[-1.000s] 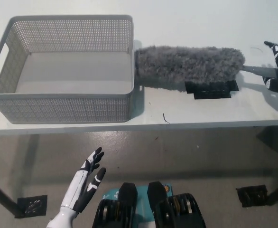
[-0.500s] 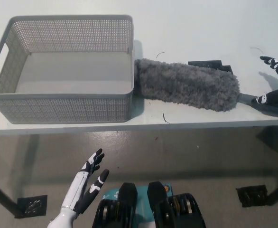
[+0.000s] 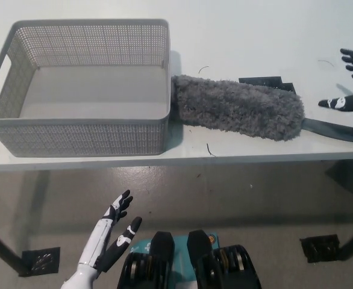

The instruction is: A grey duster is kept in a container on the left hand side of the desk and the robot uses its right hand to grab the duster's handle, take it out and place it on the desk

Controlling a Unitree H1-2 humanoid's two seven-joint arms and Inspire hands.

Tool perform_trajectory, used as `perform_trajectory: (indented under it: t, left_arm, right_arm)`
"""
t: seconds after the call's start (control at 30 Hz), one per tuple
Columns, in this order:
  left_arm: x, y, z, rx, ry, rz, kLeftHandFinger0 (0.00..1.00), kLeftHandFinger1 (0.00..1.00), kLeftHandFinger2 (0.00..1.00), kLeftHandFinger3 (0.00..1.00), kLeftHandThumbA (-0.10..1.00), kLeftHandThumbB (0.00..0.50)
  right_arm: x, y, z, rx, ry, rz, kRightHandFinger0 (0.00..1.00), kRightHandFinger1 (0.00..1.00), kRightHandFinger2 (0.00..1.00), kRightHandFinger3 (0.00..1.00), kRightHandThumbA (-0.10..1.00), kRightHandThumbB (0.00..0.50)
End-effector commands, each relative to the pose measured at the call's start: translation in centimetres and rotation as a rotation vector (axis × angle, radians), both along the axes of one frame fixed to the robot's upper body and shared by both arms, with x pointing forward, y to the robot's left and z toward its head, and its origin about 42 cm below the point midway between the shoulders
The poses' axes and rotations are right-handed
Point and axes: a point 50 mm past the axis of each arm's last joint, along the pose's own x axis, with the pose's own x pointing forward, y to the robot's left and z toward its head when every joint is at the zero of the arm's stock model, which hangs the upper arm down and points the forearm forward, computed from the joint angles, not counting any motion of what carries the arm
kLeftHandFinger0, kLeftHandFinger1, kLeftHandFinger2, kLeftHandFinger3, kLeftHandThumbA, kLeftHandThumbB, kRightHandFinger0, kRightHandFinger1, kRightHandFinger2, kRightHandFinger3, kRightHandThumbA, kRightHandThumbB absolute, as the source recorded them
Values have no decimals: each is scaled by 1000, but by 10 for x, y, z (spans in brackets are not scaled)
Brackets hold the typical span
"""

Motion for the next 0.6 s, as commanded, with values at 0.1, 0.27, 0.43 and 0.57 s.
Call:
perform_trajectory:
  t: [0.1,0.27,0.43,0.57]
  left_arm:
    - [2,11,15,1,-50,30,1000,1000,1000,1000,819,0]
    - [2,12,13,1,-48,35,1000,1000,1000,1000,818,0]
    - [-6,5,9,-10,-40,22,1000,1000,1000,1000,847,0]
    - [-9,7,6,-23,-43,28,1000,1000,1000,1000,888,0]
  right_arm:
    - [-262,6,328,663,-1302,658,1000,1000,1000,1000,1000,490]
    - [-290,65,251,301,-1451,446,1000,1000,1000,1000,1000,482]
    - [-296,123,160,146,-1557,367,1000,1000,1000,1000,1000,457]
    - [-329,179,99,441,-1442,333,1000,1000,1000,1000,1000,177]
